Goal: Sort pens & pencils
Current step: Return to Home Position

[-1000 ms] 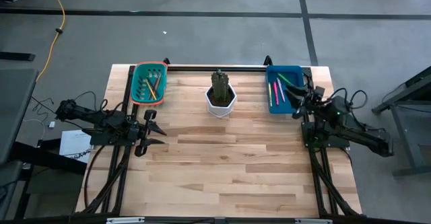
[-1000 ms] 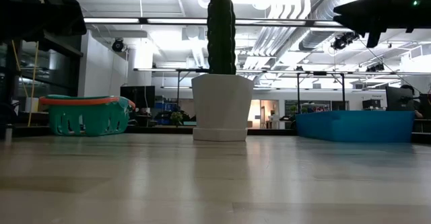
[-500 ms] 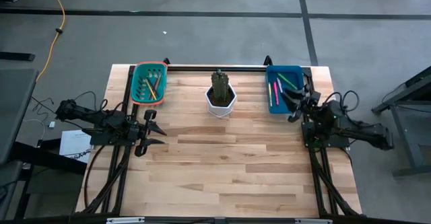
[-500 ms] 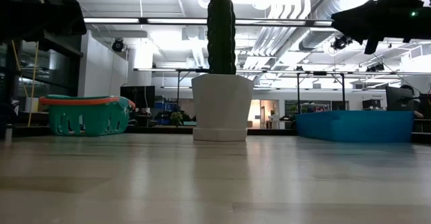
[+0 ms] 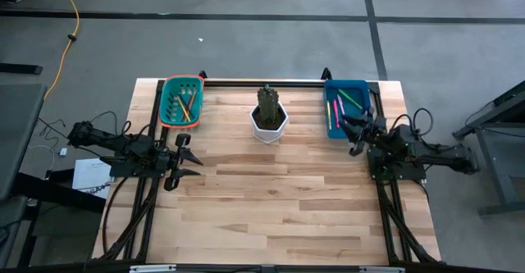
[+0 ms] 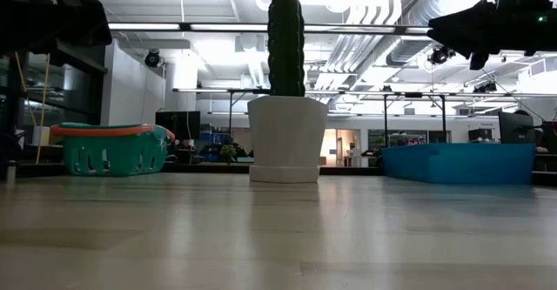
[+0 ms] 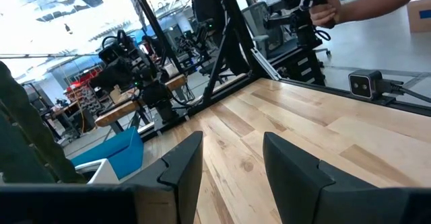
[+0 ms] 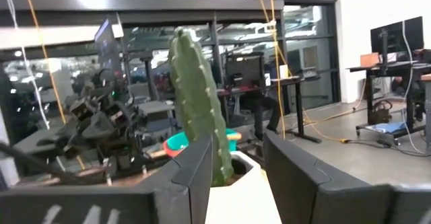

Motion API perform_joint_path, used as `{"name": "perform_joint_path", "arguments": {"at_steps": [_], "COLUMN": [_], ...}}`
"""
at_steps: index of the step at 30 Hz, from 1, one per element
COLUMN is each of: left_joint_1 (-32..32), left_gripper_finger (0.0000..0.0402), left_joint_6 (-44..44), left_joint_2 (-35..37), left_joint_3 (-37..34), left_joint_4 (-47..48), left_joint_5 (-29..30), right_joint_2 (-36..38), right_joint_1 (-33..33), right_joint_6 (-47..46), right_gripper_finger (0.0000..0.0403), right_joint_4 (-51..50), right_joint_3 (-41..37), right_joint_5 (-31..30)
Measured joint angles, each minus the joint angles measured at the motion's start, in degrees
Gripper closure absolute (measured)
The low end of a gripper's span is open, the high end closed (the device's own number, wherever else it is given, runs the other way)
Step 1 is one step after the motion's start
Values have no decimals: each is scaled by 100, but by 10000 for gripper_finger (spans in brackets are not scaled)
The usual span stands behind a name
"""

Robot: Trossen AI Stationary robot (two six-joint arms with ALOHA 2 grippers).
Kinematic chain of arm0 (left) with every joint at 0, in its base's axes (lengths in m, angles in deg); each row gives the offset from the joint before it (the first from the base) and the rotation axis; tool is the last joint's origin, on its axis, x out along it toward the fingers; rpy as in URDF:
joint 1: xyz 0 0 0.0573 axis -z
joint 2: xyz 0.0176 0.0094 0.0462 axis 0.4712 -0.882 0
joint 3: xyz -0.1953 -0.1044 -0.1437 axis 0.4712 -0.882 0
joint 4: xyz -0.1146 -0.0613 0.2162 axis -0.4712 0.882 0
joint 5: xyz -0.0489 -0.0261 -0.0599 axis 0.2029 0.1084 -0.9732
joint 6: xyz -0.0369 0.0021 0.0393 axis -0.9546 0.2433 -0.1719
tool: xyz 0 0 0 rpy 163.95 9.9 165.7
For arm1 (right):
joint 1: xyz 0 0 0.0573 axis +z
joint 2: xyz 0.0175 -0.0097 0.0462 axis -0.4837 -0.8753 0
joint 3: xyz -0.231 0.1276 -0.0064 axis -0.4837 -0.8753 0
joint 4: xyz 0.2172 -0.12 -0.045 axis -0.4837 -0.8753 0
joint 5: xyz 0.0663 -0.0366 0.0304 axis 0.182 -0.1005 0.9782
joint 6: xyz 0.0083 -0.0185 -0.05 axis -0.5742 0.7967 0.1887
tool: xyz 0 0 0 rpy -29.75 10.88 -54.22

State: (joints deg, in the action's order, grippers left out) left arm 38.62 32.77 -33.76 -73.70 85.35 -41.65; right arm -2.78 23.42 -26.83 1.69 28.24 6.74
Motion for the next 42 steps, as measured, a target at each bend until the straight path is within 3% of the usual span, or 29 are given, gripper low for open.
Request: {"name": "perform_joint_path", "arguments": {"at_steps": [11, 15, 21, 27, 42], "left_joint_1": [2, 1, 1, 2, 2], "left_gripper_finger": [259, 259, 259, 259, 259], "left_joint_6": [-1, 0, -1, -2, -1], "left_joint_2": [-1, 0, -2, -2, -2], "left_joint_3": [0, 0, 0, 0, 0], "left_joint_4": [0, 0, 0, 0, -2], "left_joint_5": [-1, 0, -1, -2, -2], "right_joint_2": [-13, -11, -11, -11, -61], "right_joint_1": [338, 377, 375, 374, 361], "right_joint_6": [255, 354, 371, 523, 799], "right_gripper_finger": [279, 279, 279, 279, 279], "right_joint_4": [199, 185, -433, -1214, -1282], "right_joint_3": [-223, -225, -225, -228, -228], "right_joint_5": [89, 626, 1261, 1290, 1744]}}
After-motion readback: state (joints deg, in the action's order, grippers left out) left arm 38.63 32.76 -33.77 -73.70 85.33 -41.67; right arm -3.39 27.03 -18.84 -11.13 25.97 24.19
